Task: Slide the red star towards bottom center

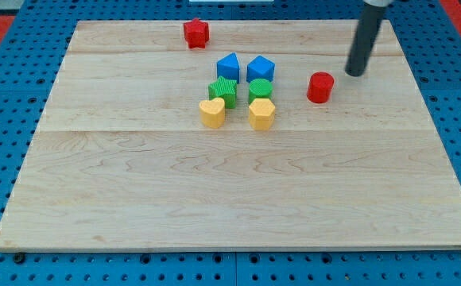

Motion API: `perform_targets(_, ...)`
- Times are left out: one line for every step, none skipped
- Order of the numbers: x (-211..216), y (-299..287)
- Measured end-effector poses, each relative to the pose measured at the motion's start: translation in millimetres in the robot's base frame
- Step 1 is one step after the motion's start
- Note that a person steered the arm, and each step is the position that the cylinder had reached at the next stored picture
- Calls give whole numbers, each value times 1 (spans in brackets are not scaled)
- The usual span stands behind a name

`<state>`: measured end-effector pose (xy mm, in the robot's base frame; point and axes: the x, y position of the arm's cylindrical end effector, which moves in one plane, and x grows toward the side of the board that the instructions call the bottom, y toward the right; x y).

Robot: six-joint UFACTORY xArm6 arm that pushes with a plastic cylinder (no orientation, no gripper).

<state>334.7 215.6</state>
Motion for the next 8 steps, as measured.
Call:
perform_targets(7, -20)
perform_targets(8, -67)
perform_targets(-4, -65)
perform_targets(-68, -69)
perform_targets(-121, -119)
perform_targets(-143, -183)
perform_targets(-140, -232)
perform_targets(-122, -275)
